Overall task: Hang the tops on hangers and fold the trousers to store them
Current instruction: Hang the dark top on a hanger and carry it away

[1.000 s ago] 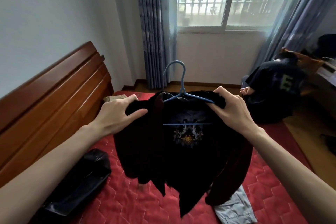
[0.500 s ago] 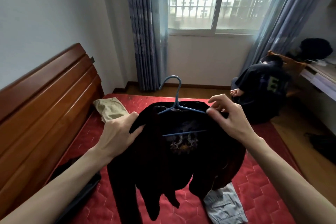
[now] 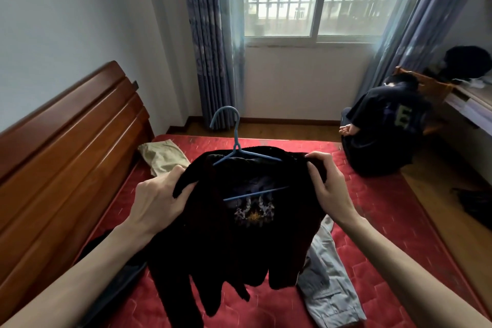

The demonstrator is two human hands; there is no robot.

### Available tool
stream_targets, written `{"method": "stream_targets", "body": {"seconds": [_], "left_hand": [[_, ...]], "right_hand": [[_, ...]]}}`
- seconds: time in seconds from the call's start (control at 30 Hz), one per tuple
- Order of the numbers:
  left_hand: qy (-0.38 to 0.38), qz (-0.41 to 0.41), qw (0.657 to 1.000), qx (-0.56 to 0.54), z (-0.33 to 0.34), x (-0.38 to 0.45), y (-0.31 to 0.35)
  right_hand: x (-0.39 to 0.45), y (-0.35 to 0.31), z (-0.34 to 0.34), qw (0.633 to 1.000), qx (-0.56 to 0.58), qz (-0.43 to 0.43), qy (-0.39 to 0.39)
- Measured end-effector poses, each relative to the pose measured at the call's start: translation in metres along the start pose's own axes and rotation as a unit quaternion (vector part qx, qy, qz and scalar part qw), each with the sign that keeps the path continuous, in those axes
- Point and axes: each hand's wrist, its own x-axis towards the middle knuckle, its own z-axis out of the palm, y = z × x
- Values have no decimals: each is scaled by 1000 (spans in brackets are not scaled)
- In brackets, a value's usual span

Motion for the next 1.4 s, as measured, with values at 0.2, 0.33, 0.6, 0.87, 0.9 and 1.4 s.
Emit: {"method": "stream_targets", "body": {"seconds": [0.2, 0.33, 0.6, 0.87, 0.9, 1.4], "left_hand": [[2, 27, 1000, -6, -12, 10, -3], [47, 18, 998, -25, -26, 15, -12], [2, 40, 998, -56, -26, 31, -20], [-20, -1, 995, -100, -13, 22, -22], [-16, 2, 994, -105, -11, 23, -19], [-52, -6, 988, -143, -8, 30, -14]], "right_hand": [[8, -51, 19, 994, -51, -94, 31], [29, -55, -12, 994, 2, -113, -9], [45, -32, -23, 952, -192, -224, -85], [38, -39, -23, 952, -219, -208, -42], [39, -43, -23, 953, -219, -204, -52], [38, -64, -5, 974, -170, -150, -19]]}}
